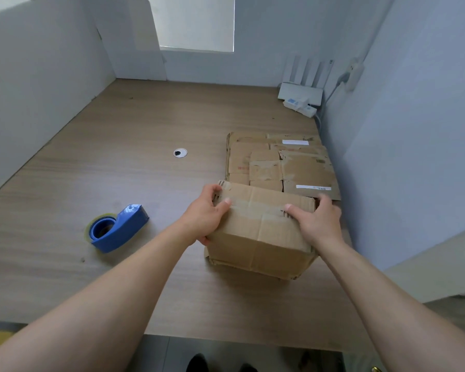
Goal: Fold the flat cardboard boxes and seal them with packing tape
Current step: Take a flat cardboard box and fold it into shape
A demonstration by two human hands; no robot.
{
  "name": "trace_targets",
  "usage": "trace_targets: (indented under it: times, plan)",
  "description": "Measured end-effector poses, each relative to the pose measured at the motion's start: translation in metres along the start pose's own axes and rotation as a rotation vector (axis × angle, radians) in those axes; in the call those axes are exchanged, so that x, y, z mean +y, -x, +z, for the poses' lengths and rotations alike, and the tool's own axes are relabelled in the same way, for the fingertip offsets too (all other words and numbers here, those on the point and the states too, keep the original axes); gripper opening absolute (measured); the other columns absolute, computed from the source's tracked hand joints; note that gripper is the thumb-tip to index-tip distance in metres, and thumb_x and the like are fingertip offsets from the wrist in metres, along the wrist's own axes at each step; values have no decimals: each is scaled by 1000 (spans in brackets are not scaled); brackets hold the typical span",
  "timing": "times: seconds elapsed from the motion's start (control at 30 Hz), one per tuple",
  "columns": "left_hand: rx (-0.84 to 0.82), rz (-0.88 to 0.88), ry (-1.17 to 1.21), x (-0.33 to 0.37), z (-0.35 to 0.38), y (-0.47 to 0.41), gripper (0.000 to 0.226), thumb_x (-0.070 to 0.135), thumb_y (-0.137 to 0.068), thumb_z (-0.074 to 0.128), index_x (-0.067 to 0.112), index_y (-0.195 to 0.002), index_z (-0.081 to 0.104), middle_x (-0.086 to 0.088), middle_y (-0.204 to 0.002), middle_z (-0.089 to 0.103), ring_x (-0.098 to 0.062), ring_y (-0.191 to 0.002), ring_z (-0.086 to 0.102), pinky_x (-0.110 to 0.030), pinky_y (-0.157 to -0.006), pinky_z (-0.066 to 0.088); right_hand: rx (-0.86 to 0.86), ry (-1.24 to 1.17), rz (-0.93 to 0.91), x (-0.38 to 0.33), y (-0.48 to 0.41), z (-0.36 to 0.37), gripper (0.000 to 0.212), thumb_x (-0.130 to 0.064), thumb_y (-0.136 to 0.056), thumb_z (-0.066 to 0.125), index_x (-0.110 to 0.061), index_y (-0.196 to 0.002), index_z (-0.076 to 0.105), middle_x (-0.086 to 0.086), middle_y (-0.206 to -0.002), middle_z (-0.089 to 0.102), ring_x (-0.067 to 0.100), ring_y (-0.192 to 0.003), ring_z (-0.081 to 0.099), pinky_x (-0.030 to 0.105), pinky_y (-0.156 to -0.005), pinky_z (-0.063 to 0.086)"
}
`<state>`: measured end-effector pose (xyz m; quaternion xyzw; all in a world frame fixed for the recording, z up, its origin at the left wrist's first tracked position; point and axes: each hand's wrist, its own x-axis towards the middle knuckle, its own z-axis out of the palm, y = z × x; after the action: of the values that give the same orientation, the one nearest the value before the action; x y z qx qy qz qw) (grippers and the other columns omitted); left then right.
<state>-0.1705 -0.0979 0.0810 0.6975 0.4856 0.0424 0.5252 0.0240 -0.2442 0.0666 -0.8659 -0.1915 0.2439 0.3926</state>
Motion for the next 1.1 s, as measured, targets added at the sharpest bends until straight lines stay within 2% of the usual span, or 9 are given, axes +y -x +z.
trace_targets:
  times: [0.13,0.27,0.43,0.57,0.67,0.77,0.87,1.0,1.1]
  plan:
    - [7,-96,48,0,0,1,59,59,-101,31,42,-154,13,14,-136,33,-30,-108,47,-56,-62,60,-167,63,95,6,2,-1,64,-63,-88,57,-21,-136,48,1,-128,59,27,-114,55,43,-101,44]
    - [13,-192,125,-8,-6,6,44,56,-102,33,34,-139,41,7,-114,49,-31,-98,53,-63,-62,58,-187,176,20,8,8,2,68,-68,-95,39,-20,-143,41,5,-138,56,32,-127,51,44,-105,42]
    - [76,-142,36,-22,-31,23,45,56,-101,37,32,-139,39,3,-113,50,-31,-100,54,-57,-53,59,-232,145,-57,4,32,19,61,-64,-97,39,-16,-134,44,5,-129,59,27,-116,54,37,-91,42]
    - [164,-100,71,-32,-66,38,42,55,-99,44,34,-135,43,3,-117,51,-31,-101,57,-48,-47,57,-239,130,-156,-22,42,31,62,-67,-96,38,-16,-131,45,6,-128,59,31,-120,54,44,-100,44]
    - [208,-7,159,-30,-89,44,37,55,-97,48,39,-130,45,-1,-119,56,-36,-95,64,-52,-48,56,-186,120,-281,-47,45,32,62,-67,-96,37,-17,-132,44,4,-121,61,32,-115,57,43,-95,45]
    - [265,151,262,-28,-98,47,43,60,-85,56,51,-125,46,3,-119,62,-33,-101,64,-62,-67,58,-48,48,-462,-60,49,34,61,-68,-94,36,-20,-132,41,1,-103,62,30,-98,60,43,-83,47]
    - [345,235,476,-30,-84,45,32,51,-89,59,49,-120,50,7,-118,63,-16,-108,61,-43,-94,51,84,-86,-638,-45,50,44,65,-77,-89,36,-28,-133,37,-2,-112,61,22,-95,60,37,-79,47]
    - [470,77,648,-42,-40,39,35,58,-97,45,29,-117,49,13,-106,56,-11,-99,52,-35,-87,44,91,-94,-634,-5,44,65,84,-84,-83,37,-21,-139,40,3,-129,57,21,-110,56,23,-84,38]
    - [501,23,786,-53,-19,35,46,64,-85,56,23,-108,53,9,-100,58,-13,-94,53,-35,-85,44,67,-79,-616,22,43,78,91,-82,-84,40,-11,-141,41,9,-135,54,25,-118,53,26,-93,40]
